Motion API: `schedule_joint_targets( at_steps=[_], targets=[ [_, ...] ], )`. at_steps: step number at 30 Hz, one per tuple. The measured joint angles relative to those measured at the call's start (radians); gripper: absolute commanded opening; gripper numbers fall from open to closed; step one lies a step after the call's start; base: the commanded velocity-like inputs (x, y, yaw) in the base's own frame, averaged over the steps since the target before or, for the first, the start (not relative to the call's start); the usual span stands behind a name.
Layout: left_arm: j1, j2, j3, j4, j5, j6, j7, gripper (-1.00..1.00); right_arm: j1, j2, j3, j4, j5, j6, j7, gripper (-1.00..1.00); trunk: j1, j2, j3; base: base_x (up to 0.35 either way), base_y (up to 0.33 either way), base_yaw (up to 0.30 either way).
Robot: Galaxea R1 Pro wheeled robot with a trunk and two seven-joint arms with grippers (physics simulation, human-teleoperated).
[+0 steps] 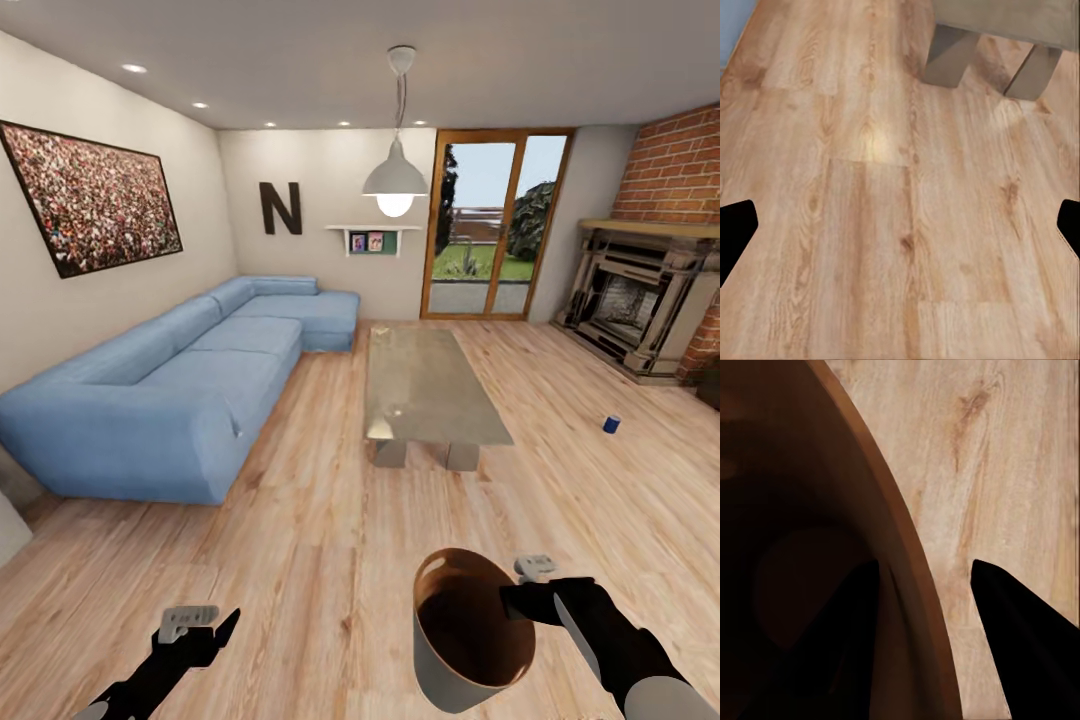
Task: Put the three can of soda from the living room inside the tash can in the kitchen.
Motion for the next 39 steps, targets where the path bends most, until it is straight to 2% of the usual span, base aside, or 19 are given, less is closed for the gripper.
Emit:
schedule_joint_targets(
  at_steps=[21, 29, 39],
  targets=[
    [-0.001, 0.000, 0.000, 0.000, 0.000, 0.000, 0.000, 1.00, 0.000, 0.000, 0.000, -0.001, 0.001, -0.001, 0.000, -1.00, 0.000, 0.000, 0.000, 0.145, -0.256, -0.247],
    [-0.001, 0.000, 0.000, 0.001, 0.000, 0.000, 0.000, 1.00, 0.000, 0.006, -0.002, 0.000, 0.000, -0.001, 0.000, -1.00, 0.000, 0.000, -0.002, 0.134, -0.260, -0.040],
    [-0.001, 0.000, 0.000, 0.001, 0.000, 0.000, 0.000, 1.00, 0.000, 0.009, -0.003, 0.000, -0.002, -0.001, 0.000, -1.00, 0.000, 0.000, -0.015, 0.133, -0.260, -0.026]
  ],
)
